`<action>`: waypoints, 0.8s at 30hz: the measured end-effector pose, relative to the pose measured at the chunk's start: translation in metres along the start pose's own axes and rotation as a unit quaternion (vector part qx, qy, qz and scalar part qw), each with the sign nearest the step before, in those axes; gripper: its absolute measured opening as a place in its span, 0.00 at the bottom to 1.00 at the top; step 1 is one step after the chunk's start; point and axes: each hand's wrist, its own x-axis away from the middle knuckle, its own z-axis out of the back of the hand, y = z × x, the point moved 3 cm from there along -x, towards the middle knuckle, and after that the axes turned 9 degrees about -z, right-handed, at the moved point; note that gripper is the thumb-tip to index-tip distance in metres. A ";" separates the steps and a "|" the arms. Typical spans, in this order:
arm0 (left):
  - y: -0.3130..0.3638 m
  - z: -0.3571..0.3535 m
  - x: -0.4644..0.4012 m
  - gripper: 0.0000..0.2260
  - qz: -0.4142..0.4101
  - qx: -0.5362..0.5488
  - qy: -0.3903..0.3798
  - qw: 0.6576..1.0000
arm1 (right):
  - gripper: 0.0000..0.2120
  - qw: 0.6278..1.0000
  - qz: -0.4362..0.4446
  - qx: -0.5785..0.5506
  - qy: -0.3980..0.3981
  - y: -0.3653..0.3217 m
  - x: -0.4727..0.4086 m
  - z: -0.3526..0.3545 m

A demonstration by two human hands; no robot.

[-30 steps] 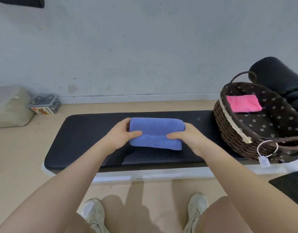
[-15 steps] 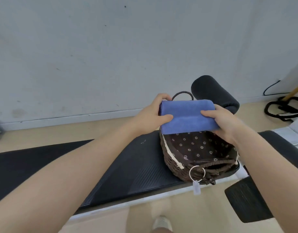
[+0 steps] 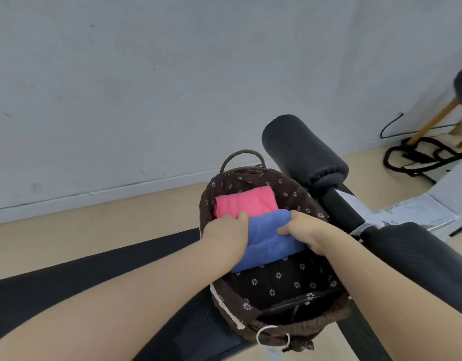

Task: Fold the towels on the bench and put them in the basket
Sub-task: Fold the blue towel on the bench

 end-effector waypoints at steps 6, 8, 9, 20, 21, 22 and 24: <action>-0.006 0.007 0.004 0.17 -0.045 -0.150 0.138 0.978 | 0.23 0.979 0.028 0.165 0.118 -0.009 0.008 -0.003; -0.002 0.015 0.007 0.18 -0.080 -0.165 0.186 0.965 | 0.20 0.878 0.170 0.315 0.318 -0.017 0.020 -0.004; 0.002 0.015 0.009 0.15 -0.118 -0.184 0.183 0.958 | 0.19 0.814 0.252 0.369 0.372 -0.021 0.026 -0.007; 0.002 0.001 0.016 0.12 -0.138 -0.235 -0.047 0.961 | 0.19 0.922 0.195 0.330 -0.063 0.006 0.034 -0.010; 0.002 0.001 0.022 0.13 -0.140 -0.244 -0.068 0.957 | 0.21 0.926 0.180 0.325 -0.069 0.004 0.043 -0.008; 0.000 0.001 0.029 0.15 -0.141 -0.244 -0.083 0.956 | 0.21 0.926 0.173 0.327 -0.067 0.002 0.051 -0.005; -0.006 0.003 0.046 0.18 -0.137 -0.189 -0.061 0.970 | 0.20 0.921 0.185 0.342 -0.036 -0.003 0.068 -0.002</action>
